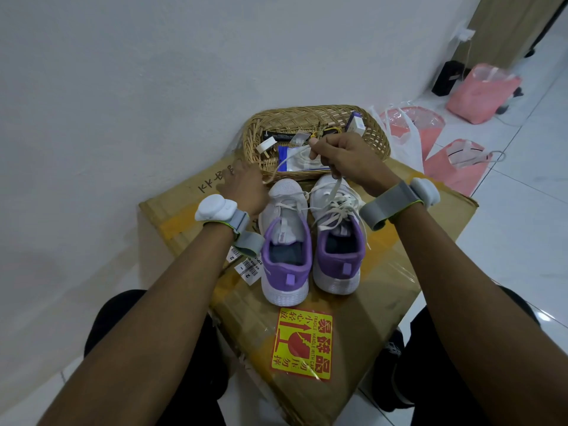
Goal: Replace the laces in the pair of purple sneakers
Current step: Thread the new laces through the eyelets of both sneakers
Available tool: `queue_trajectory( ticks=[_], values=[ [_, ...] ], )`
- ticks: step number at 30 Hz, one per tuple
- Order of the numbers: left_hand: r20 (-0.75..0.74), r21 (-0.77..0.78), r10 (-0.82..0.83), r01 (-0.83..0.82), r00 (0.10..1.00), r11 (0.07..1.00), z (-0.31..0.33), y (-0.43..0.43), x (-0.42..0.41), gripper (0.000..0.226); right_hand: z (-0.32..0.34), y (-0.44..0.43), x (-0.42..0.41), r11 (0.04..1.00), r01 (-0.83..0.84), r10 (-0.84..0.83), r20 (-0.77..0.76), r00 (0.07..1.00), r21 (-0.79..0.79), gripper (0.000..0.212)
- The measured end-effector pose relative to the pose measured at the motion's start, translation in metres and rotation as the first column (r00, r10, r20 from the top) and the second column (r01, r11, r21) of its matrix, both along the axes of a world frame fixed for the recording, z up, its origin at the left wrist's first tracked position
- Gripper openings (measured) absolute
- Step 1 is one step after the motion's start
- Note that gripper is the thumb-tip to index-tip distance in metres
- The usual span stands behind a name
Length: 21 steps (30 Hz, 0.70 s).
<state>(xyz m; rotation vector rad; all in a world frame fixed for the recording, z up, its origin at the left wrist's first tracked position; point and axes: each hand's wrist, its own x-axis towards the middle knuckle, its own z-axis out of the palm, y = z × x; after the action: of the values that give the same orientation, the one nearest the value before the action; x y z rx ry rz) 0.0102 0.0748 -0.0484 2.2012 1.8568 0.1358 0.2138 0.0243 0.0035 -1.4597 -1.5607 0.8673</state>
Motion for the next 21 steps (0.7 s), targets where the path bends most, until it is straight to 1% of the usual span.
queue_trajectory(
  ticks=[1, 2, 3, 4, 5, 6, 7, 8, 9, 10, 11, 12, 14, 18, 20, 21],
  values=[
    [0.082, 0.039, -0.105, 0.102, 0.991, 0.994, 0.003, -0.003, 0.004, 0.065, -0.001, 0.001, -0.002, 1.000, -0.002, 0.002, 0.021, 1.000, 0.003, 0.036],
    [0.180, 0.082, -0.220, 0.208, 0.959, 0.975, 0.005, -0.005, 0.008, 0.070, -0.001, 0.002, -0.004, 1.000, -0.011, 0.011, 0.039, 0.999, 0.009, 0.036],
    [0.267, 0.133, -0.322, 0.296, 0.908, 0.946, 0.007, -0.008, 0.013, 0.069, -0.002, 0.002, -0.007, 1.000, -0.024, 0.023, 0.051, 0.998, 0.014, 0.036],
    [0.318, 0.199, -0.396, 0.348, 0.862, 0.916, 0.008, -0.009, 0.018, 0.058, -0.003, 0.003, -0.009, 0.999, -0.037, 0.035, 0.061, 0.998, 0.019, 0.038],
    [0.326, 0.274, -0.433, 0.354, 0.841, 0.894, 0.008, -0.011, 0.021, 0.040, -0.003, 0.002, -0.010, 0.999, -0.048, 0.047, 0.067, 0.997, 0.022, 0.039],
    [0.306, 0.335, -0.434, 0.331, 0.847, 0.882, 0.005, -0.010, 0.022, 0.024, -0.003, 0.002, -0.011, 0.998, -0.055, 0.053, 0.065, 0.996, 0.021, 0.040],
    [0.277, 0.363, -0.390, 0.281, 0.878, 0.889, 0.003, -0.007, 0.021, 0.022, -0.003, 0.001, -0.010, 0.999, -0.051, 0.050, 0.063, 0.997, 0.015, 0.041],
    [0.233, 0.368, -0.308, 0.210, 0.922, 0.906, 0.001, -0.004, 0.018, 0.026, -0.002, 0.000, -0.009, 0.999, -0.038, 0.038, 0.062, 0.997, 0.008, 0.040],
    [0.172, 0.340, -0.192, 0.124, 0.966, 0.932, 0.001, -0.003, 0.013, 0.030, -0.001, 0.000, -0.006, 1.000, -0.020, 0.020, 0.056, 0.998, 0.003, 0.039],
    [0.117, 0.298, -0.059, 0.021, 0.991, 0.954, 0.000, 0.001, 0.008, 0.033, -0.001, 0.000, -0.004, 1.000, -0.002, 0.002, 0.047, 0.999, 0.002, 0.038],
    [0.074, 0.233, 0.061, -0.077, 0.995, 0.969, 0.001, 0.003, 0.002, 0.034, 0.000, 0.000, -0.002, 1.000, 0.013, -0.013, 0.036, 0.999, 0.003, 0.038],
    [0.040, 0.165, 0.139, -0.144, 0.989, 0.976, 0.001, 0.005, -0.001, 0.034, 0.000, -0.001, 0.000, 1.000, 0.025, -0.025, 0.031, 0.999, 0.004, 0.038],
    [-0.008, 0.103, 0.181, -0.179, 0.983, 0.978, 0.001, 0.005, -0.004, 0.033, -0.001, -0.001, 0.001, 0.999, 0.047, -0.047, 0.017, 0.999, 0.005, 0.038],
    [-0.019, 0.101, 0.185, -0.183, 0.982, 0.978, -0.002, 0.005, -0.009, 0.032, -0.004, 0.000, -0.001, 0.981, 0.183, -0.178, -0.084, 0.980, 0.060, 0.035],
    [0.046, 0.090, 0.158, -0.161, 0.986, 0.983, -0.004, 0.007, -0.010, 0.029, -0.004, 0.000, -0.003, 0.968, 0.242, -0.231, -0.160, 0.960, 0.059, 0.032],
    [0.121, 0.083, 0.123, -0.133, 0.985, 0.988, -0.003, 0.008, -0.010, 0.028, -0.002, 0.001, -0.005, 0.968, 0.251, -0.240, -0.245, 0.939, 0.016, 0.028]
  ],
)
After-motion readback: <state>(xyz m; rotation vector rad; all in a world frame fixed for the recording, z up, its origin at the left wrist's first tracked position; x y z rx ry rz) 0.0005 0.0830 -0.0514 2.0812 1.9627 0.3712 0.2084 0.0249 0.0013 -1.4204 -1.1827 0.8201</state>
